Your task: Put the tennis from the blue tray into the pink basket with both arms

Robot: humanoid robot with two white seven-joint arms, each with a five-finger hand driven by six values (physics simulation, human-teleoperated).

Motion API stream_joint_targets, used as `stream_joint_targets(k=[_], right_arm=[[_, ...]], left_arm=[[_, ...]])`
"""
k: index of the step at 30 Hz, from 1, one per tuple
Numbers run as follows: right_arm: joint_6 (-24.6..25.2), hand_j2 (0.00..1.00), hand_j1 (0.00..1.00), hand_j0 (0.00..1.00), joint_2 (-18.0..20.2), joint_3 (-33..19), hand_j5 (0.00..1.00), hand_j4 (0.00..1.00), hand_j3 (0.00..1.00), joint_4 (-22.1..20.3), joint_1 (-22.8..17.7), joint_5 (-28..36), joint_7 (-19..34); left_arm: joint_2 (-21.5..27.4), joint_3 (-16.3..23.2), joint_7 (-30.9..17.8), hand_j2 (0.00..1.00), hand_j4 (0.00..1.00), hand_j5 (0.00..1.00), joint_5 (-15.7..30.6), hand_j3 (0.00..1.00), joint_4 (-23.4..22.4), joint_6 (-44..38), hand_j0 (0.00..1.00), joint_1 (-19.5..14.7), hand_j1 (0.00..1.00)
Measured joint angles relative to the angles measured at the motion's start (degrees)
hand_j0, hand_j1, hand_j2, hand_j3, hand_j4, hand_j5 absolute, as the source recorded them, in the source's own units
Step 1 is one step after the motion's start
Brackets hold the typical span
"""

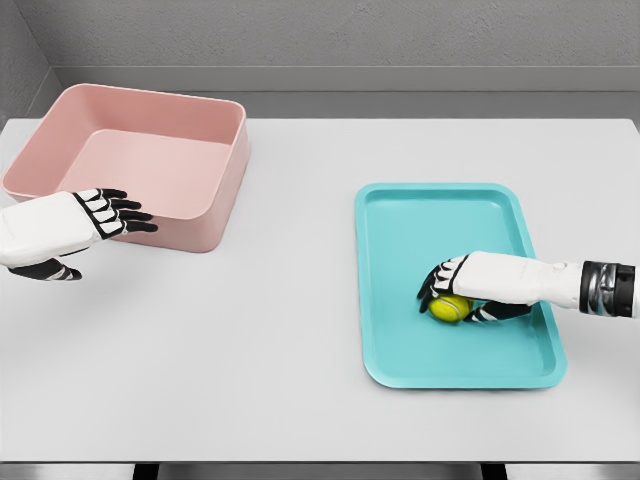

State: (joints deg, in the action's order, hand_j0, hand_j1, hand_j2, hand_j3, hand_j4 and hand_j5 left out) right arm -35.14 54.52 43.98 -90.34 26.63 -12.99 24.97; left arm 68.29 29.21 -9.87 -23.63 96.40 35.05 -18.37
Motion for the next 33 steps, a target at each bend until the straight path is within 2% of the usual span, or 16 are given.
stream_joint_targets(k=[5, 6, 14, 24, 29, 33], right_arm=[[0.0, 0.56, 0.56, 0.56, 0.0, -0.1, 0.56, 0.56, 0.56, -0.1, 0.3, 0.2, -0.1], [0.0, 0.53, 0.53, 0.53, 0.0, -0.2, 0.53, 0.53, 0.53, -0.2, 0.3, 0.2, -0.2], [0.0, 0.51, 0.51, 0.51, 0.5, -1.2, 0.51, 0.51, 0.51, -2.9, 0.7, 0.7, -0.2], [0.0, 0.49, 0.49, 0.49, 1.5, -5.0, 0.49, 0.49, 0.49, -6.9, 1.8, 1.0, 0.1], [0.0, 0.49, 0.49, 0.49, 0.6, -5.0, 0.49, 0.49, 0.49, -8.6, 4.1, 0.9, 0.7], [0.0, 0.49, 0.49, 0.49, -2.1, -4.9, 0.49, 0.49, 0.49, -9.3, 5.9, 0.6, 2.6]], left_arm=[[0.0, 0.0, 0.0, 1.0, 1.0, 1.0, 0.0, 1.0, 0.0, 0.0, 1.0, 0.0, 1.0], [0.0, 0.0, 0.0, 1.0, 1.0, 1.0, 0.0, 1.0, 0.0, 0.0, 1.0, 0.0, 1.0], [0.1, 0.0, 0.0, 1.0, 1.0, 1.0, 0.0, 1.0, 0.0, 0.0, 1.0, 0.0, 1.0], [0.0, 0.0, 0.0, 1.0, 1.0, 1.0, 0.0, 1.0, 0.5, 0.0, 1.0, 0.0, 1.0], [0.0, 0.0, 0.0, 1.0, 1.0, 1.0, 0.0, 1.0, 0.5, 0.0, 1.0, 0.0, 1.0], [0.0, 0.0, 0.0, 1.0, 1.0, 1.0, 0.0, 1.0, 0.5, 0.0, 1.0, 0.0, 1.0]])
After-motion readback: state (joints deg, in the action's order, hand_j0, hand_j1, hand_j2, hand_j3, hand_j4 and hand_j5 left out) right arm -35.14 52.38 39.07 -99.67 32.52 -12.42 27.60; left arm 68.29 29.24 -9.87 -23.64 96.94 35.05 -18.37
